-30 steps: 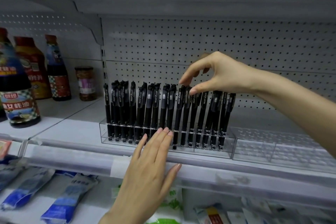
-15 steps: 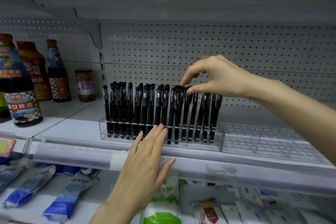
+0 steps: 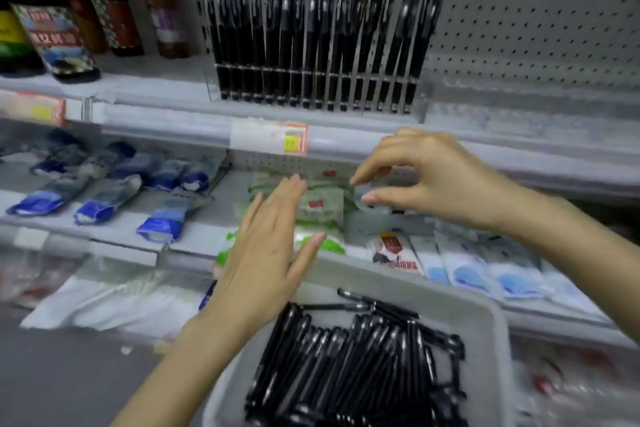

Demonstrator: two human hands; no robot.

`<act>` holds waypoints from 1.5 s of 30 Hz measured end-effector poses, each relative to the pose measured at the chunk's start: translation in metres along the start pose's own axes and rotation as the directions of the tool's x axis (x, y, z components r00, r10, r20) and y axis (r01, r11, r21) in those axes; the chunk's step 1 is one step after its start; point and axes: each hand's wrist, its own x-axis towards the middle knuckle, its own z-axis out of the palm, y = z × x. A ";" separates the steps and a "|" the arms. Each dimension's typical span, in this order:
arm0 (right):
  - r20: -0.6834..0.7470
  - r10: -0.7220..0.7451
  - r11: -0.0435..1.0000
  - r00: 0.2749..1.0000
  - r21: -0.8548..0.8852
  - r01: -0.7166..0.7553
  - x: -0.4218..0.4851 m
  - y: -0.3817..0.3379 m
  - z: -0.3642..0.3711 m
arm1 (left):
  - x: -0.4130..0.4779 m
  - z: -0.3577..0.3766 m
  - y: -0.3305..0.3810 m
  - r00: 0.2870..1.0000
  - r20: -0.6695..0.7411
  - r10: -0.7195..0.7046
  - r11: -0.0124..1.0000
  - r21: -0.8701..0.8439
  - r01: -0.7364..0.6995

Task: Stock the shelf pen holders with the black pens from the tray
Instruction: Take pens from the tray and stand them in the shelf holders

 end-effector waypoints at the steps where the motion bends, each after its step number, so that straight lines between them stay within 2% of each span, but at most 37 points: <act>1: 0.037 0.030 0.998 0.999 0.048 -0.032 -0.015 0.001 0.024 | -0.019 0.006 -0.002 0.998 0.022 -0.050 0.998 -0.033 0.051; 5: 0.214 0.181 0.954 0.960 0.201 -0.224 -0.072 0.010 0.122 | -0.088 0.031 -0.008 0.959 0.145 -0.243 0.960 -0.103 0.259; 9: 0.342 0.301 0.931 0.890 0.094 -0.352 -0.102 0.020 0.187 | -0.127 0.045 -0.015 0.913 0.223 -0.340 0.926 -0.088 0.367; 13: 0.260 0.371 0.929 0.892 -0.094 -0.359 -0.111 0.023 0.220 | -0.138 0.050 -0.016 0.887 0.254 -0.385 0.897 -0.123 0.425; 17: 0.132 0.368 0.907 0.920 -0.269 -0.324 -0.115 0.023 0.240 | -0.140 0.056 -0.015 0.880 0.233 -0.414 0.889 -0.106 0.446; 19: 0.090 0.378 0.899 0.921 -0.274 -0.342 -0.118 0.021 0.249 | -0.141 0.058 -0.016 0.882 0.225 -0.415 0.892 -0.090 0.442; 23: 0.111 0.403 0.899 0.909 -0.232 -0.370 -0.124 0.011 0.262 | -0.141 0.058 -0.018 0.886 0.218 -0.409 0.894 -0.097 0.437; 25: 0.092 0.434 0.900 0.896 -0.096 -0.426 -0.123 0.007 0.258 | -0.141 0.058 -0.017 0.882 0.218 -0.418 0.888 -0.109 0.447; 26: 0.098 0.474 0.877 0.875 0.042 -0.479 -0.122 0.004 0.254 | -0.140 0.057 -0.016 0.876 0.224 -0.428 0.879 -0.125 0.461; 27: 0.125 0.522 0.820 0.844 0.201 -0.536 -0.120 0.000 0.250 | -0.140 0.057 -0.016 0.866 0.234 -0.441 0.864 -0.149 0.481; 29: 0.217 0.593 0.627 0.776 0.480 -0.614 -0.115 -0.011 0.242 | -0.137 0.054 -0.018 0.852 0.261 -0.453 0.837 -0.203 0.508; 31: 0.226 0.621 0.451 0.750 0.680 -0.578 -0.110 -0.021 0.237 | -0.129 0.048 -0.020 0.863 0.255 -0.436 0.838 -0.234 0.492; 34: 0.138 0.669 0.347 0.730 0.811 -0.471 -0.092 -0.030 0.203 | -0.100 0.028 -0.019 0.904 0.184 -0.386 0.863 -0.275 0.424; 36: -0.012 0.672 0.392 0.741 0.854 -0.342 -0.068 -0.029 0.151 | -0.068 0.009 -0.015 0.948 0.078 -0.308 0.902 -0.294 0.317; 38: -0.235 0.625 0.528 0.744 0.830 -0.181 -0.041 -0.028 0.084 | -0.031 -0.009 -0.011 0.971 -0.029 -0.236 0.936 -0.277 0.219; 42: -0.659 0.410 0.809 0.630 0.582 0.083 0.004 -0.024 -0.037 | 0.042 -0.031 -0.001 0.985 -0.159 -0.064 0.979 -0.201 0.031; 45: -0.776 0.267 0.910 0.571 0.398 0.116 0.035 -0.012 -0.088 | 0.090 -0.033 0.006 0.978 -0.191 0.086 0.993 -0.068 -0.101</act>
